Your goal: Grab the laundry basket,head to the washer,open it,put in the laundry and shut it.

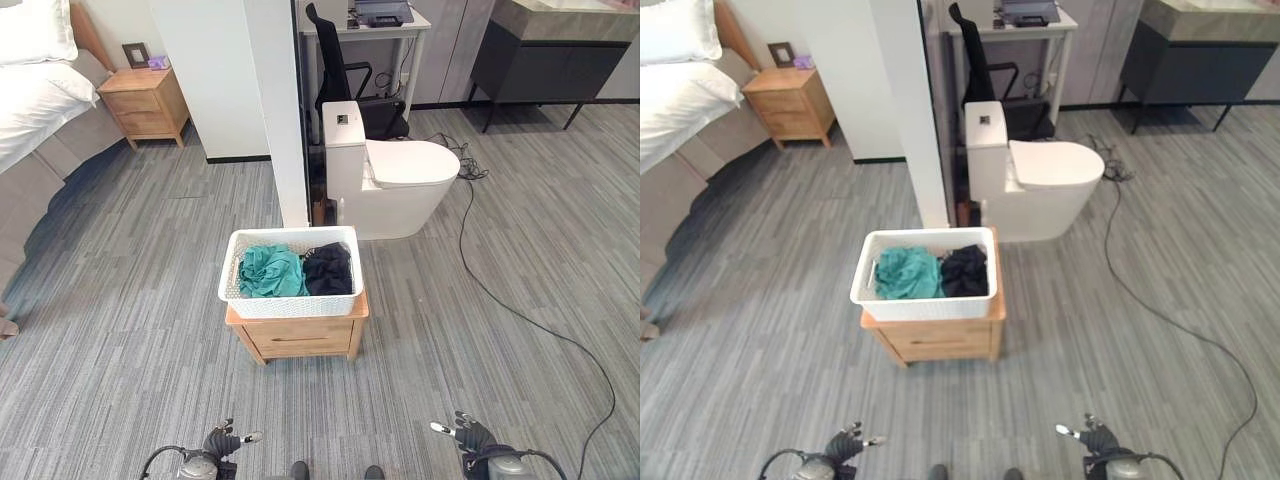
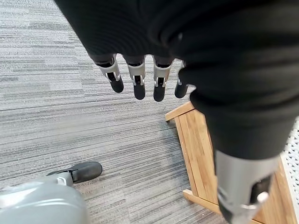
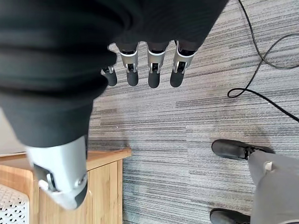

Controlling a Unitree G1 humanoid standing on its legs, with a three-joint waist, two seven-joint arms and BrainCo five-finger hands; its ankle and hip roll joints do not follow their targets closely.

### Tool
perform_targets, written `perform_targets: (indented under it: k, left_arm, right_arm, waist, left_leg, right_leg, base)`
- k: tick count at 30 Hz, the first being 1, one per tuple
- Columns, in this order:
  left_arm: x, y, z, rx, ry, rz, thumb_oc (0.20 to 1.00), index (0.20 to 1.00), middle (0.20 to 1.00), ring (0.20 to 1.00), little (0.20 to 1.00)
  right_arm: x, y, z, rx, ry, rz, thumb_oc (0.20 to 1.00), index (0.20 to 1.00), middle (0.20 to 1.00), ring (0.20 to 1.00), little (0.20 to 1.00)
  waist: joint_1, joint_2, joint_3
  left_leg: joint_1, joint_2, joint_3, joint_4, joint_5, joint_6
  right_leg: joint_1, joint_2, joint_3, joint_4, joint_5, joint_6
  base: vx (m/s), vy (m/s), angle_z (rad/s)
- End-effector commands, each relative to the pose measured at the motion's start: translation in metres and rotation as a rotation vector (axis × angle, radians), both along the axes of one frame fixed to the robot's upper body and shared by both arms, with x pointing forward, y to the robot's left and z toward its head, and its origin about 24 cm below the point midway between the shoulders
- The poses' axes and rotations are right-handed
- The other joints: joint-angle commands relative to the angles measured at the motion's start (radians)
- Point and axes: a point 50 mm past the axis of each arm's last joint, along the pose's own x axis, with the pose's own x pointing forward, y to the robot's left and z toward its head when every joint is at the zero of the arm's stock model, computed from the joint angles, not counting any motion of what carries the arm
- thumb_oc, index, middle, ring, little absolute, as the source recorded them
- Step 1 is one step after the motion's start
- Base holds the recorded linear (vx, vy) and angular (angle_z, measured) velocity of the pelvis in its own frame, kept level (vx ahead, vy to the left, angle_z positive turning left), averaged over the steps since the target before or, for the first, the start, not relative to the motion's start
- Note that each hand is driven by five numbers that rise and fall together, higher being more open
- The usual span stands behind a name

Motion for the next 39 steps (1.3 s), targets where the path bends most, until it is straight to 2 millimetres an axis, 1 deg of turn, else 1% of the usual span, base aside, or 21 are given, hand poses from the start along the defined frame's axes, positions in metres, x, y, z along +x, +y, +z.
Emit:
perform_targets:
  k: [1, 2, 5, 10, 13, 15, 17, 18, 19, 21, 23, 24, 27, 29, 31, 32, 33, 34, 35, 38, 39]
  left_arm:
    - [0.022, 0.019, 0.011, 0.050, -0.071, 0.073, 1.000, 1.000, 1.000, 1.000, 1.000]
    - [0.023, 0.019, 0.011, 0.050, -0.071, 0.073, 1.000, 1.000, 1.000, 1.000, 1.000]
    - [0.031, 0.021, 0.016, 0.069, -0.098, 0.058, 1.000, 1.000, 1.000, 1.000, 1.000]
    - [0.040, 0.022, 0.021, 0.071, -0.143, 0.047, 1.000, 1.000, 1.000, 1.000, 1.000]
    - [0.044, 0.022, 0.024, 0.056, -0.167, 0.093, 1.000, 1.000, 1.000, 1.000, 1.000]
    - [0.050, 0.022, 0.027, 0.053, -0.188, 0.090, 1.000, 1.000, 1.000, 1.000, 1.000]
    - [0.053, 0.023, 0.029, 0.058, -0.198, 0.104, 1.000, 1.000, 1.000, 1.000, 1.000]
    - [0.053, 0.023, 0.029, 0.058, -0.198, 0.104, 1.000, 1.000, 1.000, 1.000, 1.000]
    - [0.055, 0.020, 0.028, 0.047, -0.196, 0.111, 1.000, 1.000, 1.000, 1.000, 1.000]
    - [0.058, 0.017, 0.028, 0.045, -0.194, 0.096, 1.000, 1.000, 1.000, 1.000, 1.000]
    - [0.057, 0.013, 0.027, 0.032, -0.189, 0.093, 1.000, 1.000, 1.000, 1.000, 1.000]
    - [0.055, 0.012, 0.025, 0.036, -0.178, 0.092, 1.000, 1.000, 1.000, 1.000, 1.000]
    - [0.050, 0.008, 0.022, 0.011, -0.167, 0.108, 1.000, 1.000, 1.000, 1.000, 1.000]
    - [0.050, 0.005, 0.021, 0.007, -0.165, 0.090, 1.000, 1.000, 1.000, 1.000, 1.000]
    - [0.050, 0.005, 0.021, 0.007, -0.165, 0.090, 1.000, 1.000, 1.000, 1.000, 1.000]
    - [0.049, 0.005, 0.021, 0.007, -0.163, 0.089, 1.000, 1.000, 1.000, 1.000, 1.000]
    - [0.047, 0.002, 0.020, 0.008, -0.157, 0.076, 1.000, 1.000, 1.000, 1.000, 1.000]
    - [0.049, 0.003, 0.021, 0.006, -0.165, 0.078, 1.000, 1.000, 1.000, 1.000, 1.000]
    - [0.050, 0.003, 0.021, 0.005, -0.169, 0.083, 1.000, 1.000, 1.000, 1.000, 1.000]
    - [0.051, 0.004, 0.022, 0.005, -0.171, 0.088, 1.000, 1.000, 1.000, 1.000, 1.000]
    - [0.052, 0.007, 0.023, 0.010, -0.175, 0.100, 1.000, 1.000, 1.000, 1.000, 1.000]
  right_arm:
    - [0.022, 0.008, 0.006, 0.012, -0.071, -0.017, 1.000, 1.000, 1.000, 1.000, 1.000]
    - [0.022, 0.008, 0.006, 0.012, -0.071, -0.017, 1.000, 1.000, 1.000, 1.000, 1.000]
    - [0.035, 0.016, 0.012, 0.015, -0.129, 0.010, 1.000, 1.000, 1.000, 1.000, 1.000]
    - [0.044, 0.018, 0.020, 0.002, -0.197, 0.038, 1.000, 1.000, 1.000, 1.000, 1.000]
    - [0.051, 0.019, 0.026, -0.015, -0.236, 0.057, 1.000, 1.000, 1.000, 1.000, 1.000]
    - [0.055, 0.023, 0.032, -0.010, -0.280, 0.085, 1.000, 1.000, 1.000, 1.000, 1.000]
    - [0.058, 0.025, 0.034, -0.014, -0.291, 0.101, 1.000, 1.000, 1.000, 1.000, 1.000]
    - [0.058, 0.024, 0.034, -0.015, -0.292, 0.101, 1.000, 1.000, 1.000, 1.000, 1.000]
    - [0.061, 0.025, 0.035, -0.027, -0.289, 0.132, 1.000, 1.000, 1.000, 1.000, 1.000]
    - [0.056, 0.024, 0.033, -0.040, -0.264, 0.154, 1.000, 1.000, 1.000, 1.000, 1.000]
    - [0.049, 0.023, 0.028, -0.039, -0.234, 0.152, 1.000, 1.000, 1.000, 1.000, 1.000]
    - [0.043, 0.022, 0.024, -0.038, -0.213, 0.139, 1.000, 1.000, 1.000, 1.000, 1.000]
    - [0.032, 0.013, 0.021, -0.052, -0.171, 0.136, 1.000, 1.000, 1.000, 1.000, 1.000]
    - [0.032, 0.008, 0.022, -0.068, -0.168, 0.133, 1.000, 1.000, 1.000, 1.000, 1.000]
    - [0.032, 0.008, 0.022, -0.068, -0.168, 0.133, 1.000, 1.000, 1.000, 1.000, 1.000]
    - [0.032, 0.004, 0.024, -0.077, -0.179, 0.128, 1.000, 1.000, 1.000, 1.000, 1.000]
    - [0.030, -0.002, 0.026, -0.093, -0.183, 0.122, 1.000, 1.000, 1.000, 1.000, 1.000]
    - [0.031, -0.007, 0.030, -0.106, -0.202, 0.119, 1.000, 1.000, 1.000, 1.000, 1.000]
    - [0.032, -0.010, 0.033, -0.115, -0.212, 0.118, 1.000, 1.000, 1.000, 1.000, 1.000]
    - [0.036, -0.009, 0.035, -0.117, -0.228, 0.126, 1.000, 1.000, 1.000, 1.000, 1.000]
    - [0.037, -0.012, 0.039, -0.129, -0.248, 0.120, 1.000, 1.000, 1.000, 1.000, 1.000]
  waist:
    - [0.026, -0.064, -0.010]
    - [0.026, -0.064, -0.010]
    - [0.025, -0.060, 0.022]
    - [0.015, -0.057, 0.043]
    - [0.015, -0.053, 0.058]
    - [-0.005, -0.066, 0.055]
    - [0.000, -0.080, 0.054]
    - [-0.002, -0.078, 0.055]
    - [-0.017, -0.091, 0.060]
    - [-0.034, -0.109, 0.057]
    - [-0.033, -0.111, 0.049]
    - [-0.039, -0.115, 0.036]
    - [-0.039, -0.106, 0.000]
    - [-0.040, -0.100, -0.005]
    - [-0.041, -0.100, -0.005]
    - [-0.043, -0.094, -0.006]
    - [-0.045, -0.091, 0.003]
    - [-0.041, -0.100, 0.030]
    - [-0.038, -0.107, 0.047]
    - [-0.037, -0.110, 0.057]
    - [-0.044, -0.112, 0.063]
  left_leg:
    - [-0.036, -0.086, -0.052, 0.099, -0.094, 0.049]
    - [-0.037, -0.087, -0.052, 0.100, -0.095, 0.049]
    - [-0.039, -0.089, -0.062, 0.139, -0.115, 0.058]
    - [-0.017, -0.094, -0.081, 0.159, -0.132, 0.074]
    - [-0.008, -0.087, -0.076, 0.170, -0.141, 0.084]
    - [0.006, -0.094, -0.093, 0.162, -0.145, 0.084]
    - [0.020, -0.091, -0.077, 0.153, -0.159, 0.080]
    - [0.021, -0.090, -0.079, 0.153, -0.162, 0.080]
    - [0.043, -0.087, -0.091, 0.151, -0.174, 0.069]
    - [0.078, -0.086, -0.107, 0.153, -0.186, 0.053]
    - [0.085, -0.083, -0.122, 0.164, -0.183, 0.045]
    - [0.090, -0.078, -0.124, 0.161, -0.179, 0.039]
    - [0.099, -0.049, -0.134, 0.179, -0.147, -0.003]
    - [0.094, -0.036, -0.140, 0.193, -0.126, -0.025]
    - [0.094, -0.035, -0.141, 0.193, -0.126, -0.025]
    - [0.084, -0.023, -0.143, 0.224, -0.098, -0.051]
    - [0.044, -0.016, -0.135, 0.315, -0.028, -0.087]
    - [-0.041, -0.022, -0.119, 0.466, 0.048, -0.138]
    - [-0.074, -0.031, -0.112, 0.518, 0.063, -0.146]
    - [-0.100, -0.033, -0.099, 0.555, 0.072, -0.147]
    - [-0.137, 0.021, -0.021, 0.522, 0.056, -0.120]
  right_leg:
    - [-0.086, -0.095, 0.076, 0.104, 0.044, 0.107]
    - [-0.087, -0.095, 0.076, 0.105, 0.043, 0.107]
    - [-0.137, -0.094, 0.064, 0.243, 0.026, 0.101]
    - [-0.186, -0.077, 0.078, 0.390, 0.068, 0.099]
    - [-0.236, -0.059, 0.063, 0.478, 0.078, 0.097]
    - [-0.271, 0.008, 0.093, 0.444, 0.043, 0.088]
    - [-0.309, -0.009, 0.024, 0.356, 0.047, 0.081]
    - [-0.306, -0.008, 0.021, 0.355, 0.046, 0.081]
    - [-0.358, 0.007, 0.000, 0.303, 0.063, 0.087]
    - [-0.347, 0.025, -0.003, 0.238, 0.075, 0.084]
    - [-0.306, 0.023, -0.002, 0.207, 0.067, 0.083]
    - [-0.282, 0.046, 0.026, 0.194, 0.064, 0.067]
    - [-0.220, 0.075, 0.016, 0.134, 0.052, 0.036]
    - [-0.202, 0.079, 0.003, 0.109, 0.047, 0.026]
    - [-0.202, 0.080, 0.002, 0.108, 0.047, 0.026]
    - [-0.177, 0.085, -0.008, 0.087, 0.037, 0.015]
    - [-0.145, 0.084, -0.024, 0.062, 0.034, 0.004]
    - [-0.120, 0.069, -0.032, 0.048, 0.034, -0.007]
    - [-0.113, 0.061, -0.031, 0.046, 0.035, -0.012]
    - [-0.107, 0.056, -0.028, 0.043, 0.034, -0.015]
    - [-0.104, 0.042, -0.043, 0.041, 0.022, -0.014]
  base:
    - [0.01, 0.068, 0.01]
    - [0.01, 0.099, 0.04]
    - [0.03, 0.113, 0.08]
    - [0.06, 0.066, 0.16]
    - [0.05, 0.054, 0.02]
    - [0.13, -0.008, -0.06]
    - [0.14, -0.049, 0.01]
    - [0.20, -0.084, -0.06]
    - [0.25, -0.090, -0.05]
    - [0.31, -0.117, -0.04]
    - [0.18, -0.082, 0.23]
    - [0.17, -0.088, 0.59]
    - [0.28, -0.146, 0.49]
    - [0.18, -0.125, 0.00]
    - [0.08, -0.050, 0.10]
    - [0.19, -0.097, 0.12]
    - [0.21, -0.119, 0.26]
    - [0.11, -0.081, 0.35]
    - [0.02, -0.037, 0.44]
    - [0.02, -0.021, 0.09]
    - [0.08, 0.022, -0.02]
